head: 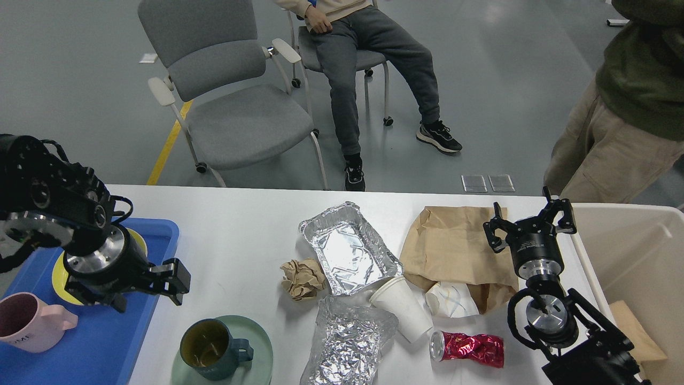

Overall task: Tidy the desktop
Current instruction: 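Lower the left gripper onto the teal mug on the saucer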

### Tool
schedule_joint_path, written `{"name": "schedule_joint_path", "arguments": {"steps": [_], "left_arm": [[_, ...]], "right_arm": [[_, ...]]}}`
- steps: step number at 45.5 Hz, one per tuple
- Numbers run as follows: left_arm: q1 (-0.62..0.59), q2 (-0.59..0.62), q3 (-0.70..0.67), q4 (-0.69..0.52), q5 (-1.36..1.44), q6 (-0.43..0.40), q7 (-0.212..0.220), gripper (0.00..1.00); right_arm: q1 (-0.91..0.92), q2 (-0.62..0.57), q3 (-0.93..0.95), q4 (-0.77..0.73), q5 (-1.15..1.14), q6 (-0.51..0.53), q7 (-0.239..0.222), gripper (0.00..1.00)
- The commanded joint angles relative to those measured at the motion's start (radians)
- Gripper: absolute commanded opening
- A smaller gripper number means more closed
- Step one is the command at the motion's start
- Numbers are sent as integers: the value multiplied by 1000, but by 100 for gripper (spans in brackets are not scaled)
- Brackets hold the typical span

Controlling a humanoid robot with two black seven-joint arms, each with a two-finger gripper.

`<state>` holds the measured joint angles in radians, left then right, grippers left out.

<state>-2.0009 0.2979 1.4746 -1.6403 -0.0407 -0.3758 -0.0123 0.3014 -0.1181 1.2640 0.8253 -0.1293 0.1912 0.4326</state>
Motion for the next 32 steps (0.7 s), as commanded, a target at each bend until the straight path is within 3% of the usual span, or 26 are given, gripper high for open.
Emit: {"name": "schedule_joint_path", "arguments": {"steps": [1,12,20,32], "left_arm": [[131,1,-51,42,39,60,0,88],[250,-19,-85,59,70,138,0,86],[347,-48,-108,138,96,209,6,85],[424,-48,-160,197,194,213,6,79]], "right_arm": [[-1,0,0,0,0,1,0,100],[-1,0,0,-1,0,-1,0,100],[1,0,0,0,0,1,0,100],[1,0,0,0,0,-1,0,100]]}}
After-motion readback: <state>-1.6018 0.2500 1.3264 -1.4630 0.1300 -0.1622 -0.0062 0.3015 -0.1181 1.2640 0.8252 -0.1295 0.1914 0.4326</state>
